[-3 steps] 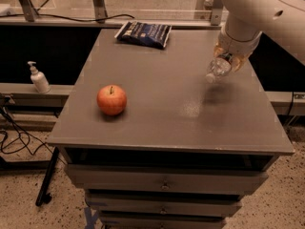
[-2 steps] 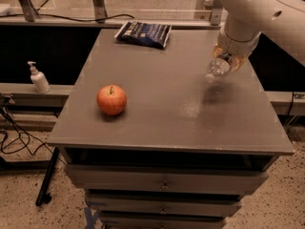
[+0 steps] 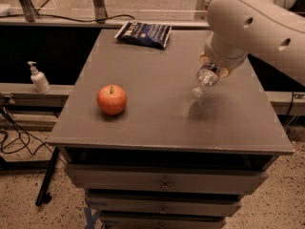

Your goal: Move water bottle near apple

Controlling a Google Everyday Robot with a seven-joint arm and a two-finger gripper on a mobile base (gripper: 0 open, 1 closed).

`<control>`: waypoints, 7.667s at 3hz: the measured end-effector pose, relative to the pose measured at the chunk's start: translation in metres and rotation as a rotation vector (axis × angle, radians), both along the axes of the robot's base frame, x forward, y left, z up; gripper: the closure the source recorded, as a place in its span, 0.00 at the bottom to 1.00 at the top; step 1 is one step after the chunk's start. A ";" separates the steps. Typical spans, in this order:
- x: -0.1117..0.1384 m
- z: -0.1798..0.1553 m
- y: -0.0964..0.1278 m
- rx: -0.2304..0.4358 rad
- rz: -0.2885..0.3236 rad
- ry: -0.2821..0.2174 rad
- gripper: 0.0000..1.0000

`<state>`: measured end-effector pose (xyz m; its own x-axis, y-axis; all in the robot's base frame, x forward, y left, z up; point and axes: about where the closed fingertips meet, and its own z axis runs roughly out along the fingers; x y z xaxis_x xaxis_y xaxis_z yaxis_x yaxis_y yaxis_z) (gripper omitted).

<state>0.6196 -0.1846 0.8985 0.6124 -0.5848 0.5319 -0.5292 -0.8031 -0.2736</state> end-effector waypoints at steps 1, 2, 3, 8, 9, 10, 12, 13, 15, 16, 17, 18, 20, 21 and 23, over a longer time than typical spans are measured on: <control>-0.037 -0.004 0.038 -0.011 0.045 -0.071 1.00; -0.074 -0.039 0.067 -0.027 0.110 -0.047 1.00; -0.074 -0.039 0.067 -0.027 0.110 -0.047 1.00; -0.014 -0.021 0.140 0.348 0.304 0.069 1.00; -0.009 -0.025 0.160 0.364 0.339 0.065 1.00; -0.006 -0.032 0.175 0.378 0.360 0.067 1.00; -0.007 -0.042 0.192 0.399 0.381 0.078 0.83; -0.009 -0.045 0.198 0.404 0.394 0.084 0.59; -0.011 -0.049 0.199 0.406 0.401 0.089 0.12; -0.012 -0.046 0.199 0.407 0.404 0.091 0.00; -0.012 -0.044 0.199 0.407 0.404 0.091 0.00; -0.012 -0.043 0.199 0.407 0.404 0.091 0.00; -0.012 -0.041 0.199 0.407 0.404 0.091 0.00; -0.012 -0.041 0.198 0.407 0.403 0.091 0.00; -0.012 -0.040 0.198 0.407 0.403 0.090 0.10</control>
Offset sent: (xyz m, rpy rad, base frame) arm -0.1078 0.1007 -0.0636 -0.0174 -0.0403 0.1738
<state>0.6075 0.0136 0.8589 0.8618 -0.4422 0.2485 -0.2388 -0.7859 -0.5704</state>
